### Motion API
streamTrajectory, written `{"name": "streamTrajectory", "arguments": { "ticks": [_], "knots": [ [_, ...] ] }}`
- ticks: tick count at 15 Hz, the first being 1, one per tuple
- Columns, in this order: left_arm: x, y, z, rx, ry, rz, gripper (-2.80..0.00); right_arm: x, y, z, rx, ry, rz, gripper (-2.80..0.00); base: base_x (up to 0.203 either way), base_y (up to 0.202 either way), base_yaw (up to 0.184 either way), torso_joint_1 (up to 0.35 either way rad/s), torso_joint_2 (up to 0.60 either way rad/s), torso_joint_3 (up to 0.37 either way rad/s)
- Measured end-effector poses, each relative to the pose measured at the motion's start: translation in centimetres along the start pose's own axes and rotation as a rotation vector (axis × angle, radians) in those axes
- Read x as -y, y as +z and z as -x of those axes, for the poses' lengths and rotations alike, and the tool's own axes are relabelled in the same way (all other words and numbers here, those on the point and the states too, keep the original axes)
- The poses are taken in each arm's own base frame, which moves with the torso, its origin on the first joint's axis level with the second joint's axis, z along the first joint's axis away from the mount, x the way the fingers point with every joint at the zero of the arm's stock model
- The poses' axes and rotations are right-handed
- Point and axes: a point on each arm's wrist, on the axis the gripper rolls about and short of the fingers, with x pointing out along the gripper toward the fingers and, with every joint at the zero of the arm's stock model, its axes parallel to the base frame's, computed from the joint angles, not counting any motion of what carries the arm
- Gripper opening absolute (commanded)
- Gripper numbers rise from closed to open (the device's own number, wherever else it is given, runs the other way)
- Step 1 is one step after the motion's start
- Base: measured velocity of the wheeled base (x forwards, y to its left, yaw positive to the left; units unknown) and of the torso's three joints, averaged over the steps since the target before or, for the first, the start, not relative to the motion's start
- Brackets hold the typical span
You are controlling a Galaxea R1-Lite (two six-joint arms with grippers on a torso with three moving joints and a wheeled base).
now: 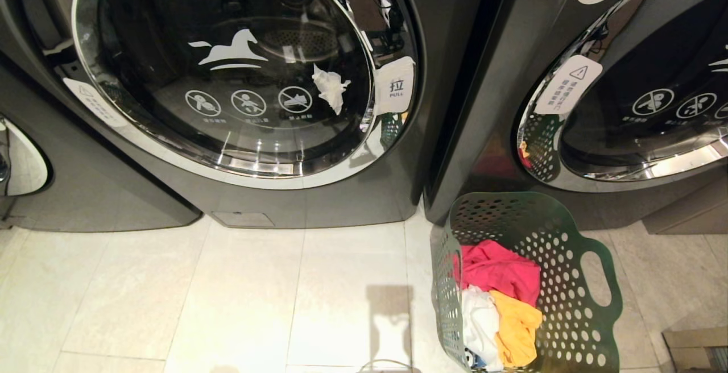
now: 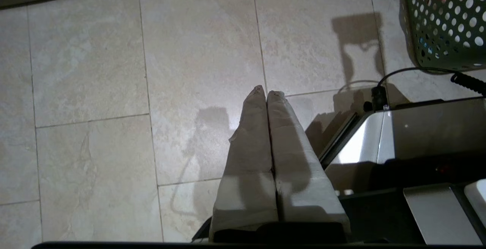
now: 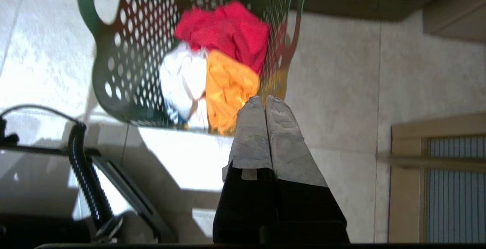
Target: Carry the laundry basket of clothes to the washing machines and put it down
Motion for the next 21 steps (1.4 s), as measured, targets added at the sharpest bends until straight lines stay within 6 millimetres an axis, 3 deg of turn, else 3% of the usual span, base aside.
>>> {"name": "streamTrajectory", "arguments": {
  "ticks": [5,7,13,21],
  "knots": [
    [-0.2,0.1,-3.0,0.249,0.050,-0.019,-2.80,0.0,-0.3,0.7,0.169,-0.010,-0.034,-2.80,0.000,0.000,0.000,0.000,0.00,0.000],
    [-0.3,0.6,-3.2,0.347,0.065,-0.017,-2.80,0.0,-0.4,0.7,0.180,-0.011,-0.035,-2.80,0.000,0.000,0.000,0.000,0.00,0.000],
    [-0.4,0.6,-3.3,0.369,0.089,0.133,-2.80,0.0,-0.4,0.8,0.187,-0.011,-0.034,-2.80,0.000,0.000,0.000,0.000,0.00,0.000],
    [-0.4,0.7,-3.3,0.377,0.091,0.141,-2.80,0.0,-0.4,0.6,0.215,-0.014,-0.037,-2.80,0.000,0.000,0.000,0.000,0.00,0.000]
  ]
}}
